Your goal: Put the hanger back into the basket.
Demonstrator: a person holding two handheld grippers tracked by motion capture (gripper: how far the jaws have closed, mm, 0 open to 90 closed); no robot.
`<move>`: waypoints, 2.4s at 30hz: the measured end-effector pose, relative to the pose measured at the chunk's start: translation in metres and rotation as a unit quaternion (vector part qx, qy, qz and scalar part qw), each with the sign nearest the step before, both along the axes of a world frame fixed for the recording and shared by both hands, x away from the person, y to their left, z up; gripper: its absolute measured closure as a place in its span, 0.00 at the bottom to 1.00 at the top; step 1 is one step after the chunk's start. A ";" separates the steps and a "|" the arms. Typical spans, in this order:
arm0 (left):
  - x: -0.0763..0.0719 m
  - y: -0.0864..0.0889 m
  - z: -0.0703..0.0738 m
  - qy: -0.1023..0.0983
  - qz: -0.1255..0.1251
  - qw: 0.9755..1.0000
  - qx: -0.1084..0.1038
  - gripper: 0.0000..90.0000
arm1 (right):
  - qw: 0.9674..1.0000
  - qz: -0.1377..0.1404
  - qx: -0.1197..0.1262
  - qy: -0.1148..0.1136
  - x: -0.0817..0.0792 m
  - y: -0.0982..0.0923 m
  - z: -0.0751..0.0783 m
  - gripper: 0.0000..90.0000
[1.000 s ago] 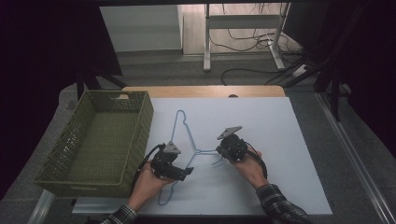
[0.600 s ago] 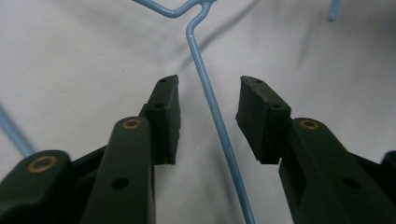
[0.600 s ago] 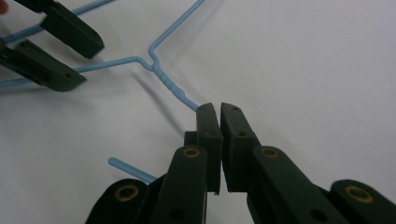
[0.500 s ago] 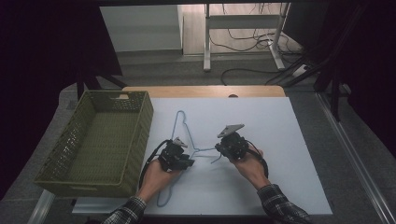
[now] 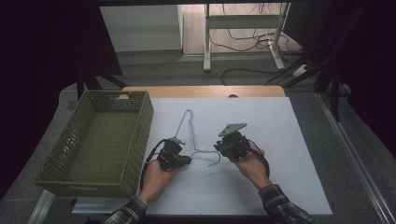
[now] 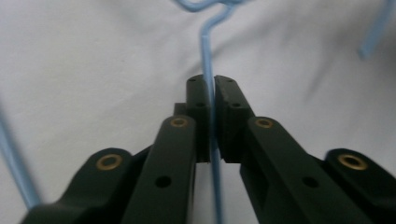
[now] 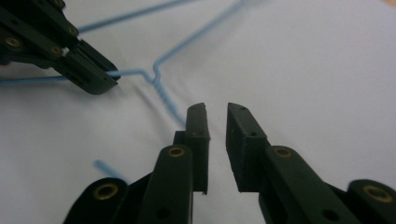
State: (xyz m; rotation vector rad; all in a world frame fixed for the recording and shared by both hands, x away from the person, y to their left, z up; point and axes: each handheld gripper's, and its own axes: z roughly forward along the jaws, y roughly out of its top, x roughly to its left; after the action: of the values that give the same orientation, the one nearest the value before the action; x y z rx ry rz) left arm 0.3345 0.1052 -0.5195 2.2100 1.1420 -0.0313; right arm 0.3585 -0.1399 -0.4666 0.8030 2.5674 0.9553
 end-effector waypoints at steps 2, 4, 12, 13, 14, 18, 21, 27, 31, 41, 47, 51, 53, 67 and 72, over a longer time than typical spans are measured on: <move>0.000 0.002 0.002 -0.001 0.005 1.000 -0.006 0.96 | 1.000 -0.007 0.016 -0.012 0.000 -0.006 0.008 0.82; -0.001 0.003 0.005 -0.004 0.010 1.000 -0.015 0.96 | 0.999 -0.019 0.028 -0.018 0.000 -0.015 0.016 0.80; -0.004 0.019 0.027 -0.027 0.015 0.997 -0.075 0.97 | 0.998 -0.037 0.048 -0.009 0.002 -0.039 0.017 0.77; -0.005 0.020 0.029 -0.032 0.019 0.996 -0.087 0.97 | 0.998 -0.029 0.051 -0.009 0.001 -0.038 0.017 0.77; -0.005 0.021 0.031 -0.034 0.019 0.995 -0.094 0.97 | 0.998 -0.025 0.053 -0.008 0.000 -0.037 0.017 0.76; -0.007 0.025 0.037 -0.042 0.017 0.992 -0.115 0.97 | 0.997 -0.001 0.072 -0.006 -0.005 -0.027 0.020 0.71; -0.009 0.024 0.041 -0.047 0.012 0.992 -0.120 0.97 | 0.996 0.017 0.090 -0.006 -0.009 -0.018 0.025 0.69; -0.012 0.020 0.045 -0.042 -0.004 0.988 -0.148 0.97 | 0.990 0.053 0.130 -0.018 -0.014 0.003 0.033 0.64; -0.014 0.017 0.046 -0.039 -0.013 0.986 -0.164 0.97 | 0.987 0.060 0.146 -0.023 -0.015 0.009 0.033 0.67; -0.022 0.004 0.049 -0.076 -0.031 0.989 -0.126 0.95 | 0.983 0.053 0.173 -0.009 -0.015 0.012 0.033 0.94; -0.031 0.000 0.070 -0.138 -0.042 0.988 -0.060 0.52 | 0.991 0.027 0.132 -0.011 -0.018 0.015 0.038 0.94; -0.032 -0.007 0.077 -0.138 -0.070 0.988 -0.024 0.51 | 0.993 0.013 0.114 -0.009 -0.022 0.020 0.045 0.94; -0.034 -0.014 0.078 -0.142 -0.077 0.987 -0.001 0.54 | 0.995 0.007 0.102 -0.008 -0.024 0.024 0.049 0.94; -0.023 -0.030 0.083 -0.084 -0.087 0.990 0.066 0.83 | 0.996 -0.002 0.085 0.005 -0.028 0.035 0.057 0.94; -0.017 -0.028 0.085 -0.051 -0.092 0.993 0.053 0.94 | 0.997 0.006 0.081 0.001 -0.029 0.037 0.059 0.94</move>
State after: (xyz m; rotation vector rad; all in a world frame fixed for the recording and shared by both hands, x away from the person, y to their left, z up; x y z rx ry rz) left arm 0.3176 0.0771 -0.4348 2.3769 0.8996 0.0663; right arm 0.3297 -0.1026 -0.4081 0.8313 2.5250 1.1781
